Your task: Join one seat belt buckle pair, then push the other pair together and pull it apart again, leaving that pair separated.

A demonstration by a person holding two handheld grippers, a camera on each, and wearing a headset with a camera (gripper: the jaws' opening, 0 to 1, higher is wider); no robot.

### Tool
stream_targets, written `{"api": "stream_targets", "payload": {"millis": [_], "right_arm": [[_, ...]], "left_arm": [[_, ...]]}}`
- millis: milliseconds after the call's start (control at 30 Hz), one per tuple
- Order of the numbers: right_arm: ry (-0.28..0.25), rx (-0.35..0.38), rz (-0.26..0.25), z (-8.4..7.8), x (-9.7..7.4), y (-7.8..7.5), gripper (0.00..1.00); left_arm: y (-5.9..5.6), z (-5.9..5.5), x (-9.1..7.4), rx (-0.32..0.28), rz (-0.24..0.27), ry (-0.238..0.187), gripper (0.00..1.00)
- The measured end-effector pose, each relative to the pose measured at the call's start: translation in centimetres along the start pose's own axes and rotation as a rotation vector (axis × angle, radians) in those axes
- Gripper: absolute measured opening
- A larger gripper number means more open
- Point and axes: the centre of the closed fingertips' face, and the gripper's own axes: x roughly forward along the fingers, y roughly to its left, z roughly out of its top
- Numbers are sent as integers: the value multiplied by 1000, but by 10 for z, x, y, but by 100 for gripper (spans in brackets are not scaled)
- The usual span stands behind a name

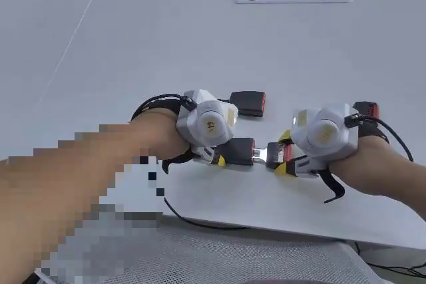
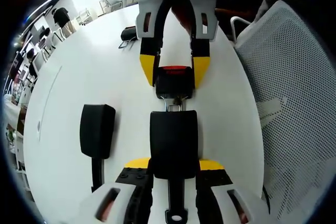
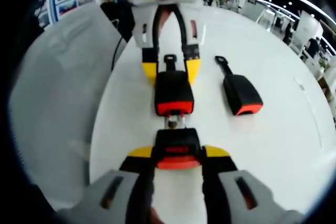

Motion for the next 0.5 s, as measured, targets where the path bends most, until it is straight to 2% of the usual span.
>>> {"api": "stream_targets", "payload": {"millis": [233,500], "right_arm": [[6,18,-12,2,1,2,33],[18,-5,-34,6,2,2,32]], "left_arm": [[-3,1,1,10,6,5,31],[-3,1,2,15,8,23,30]]}}
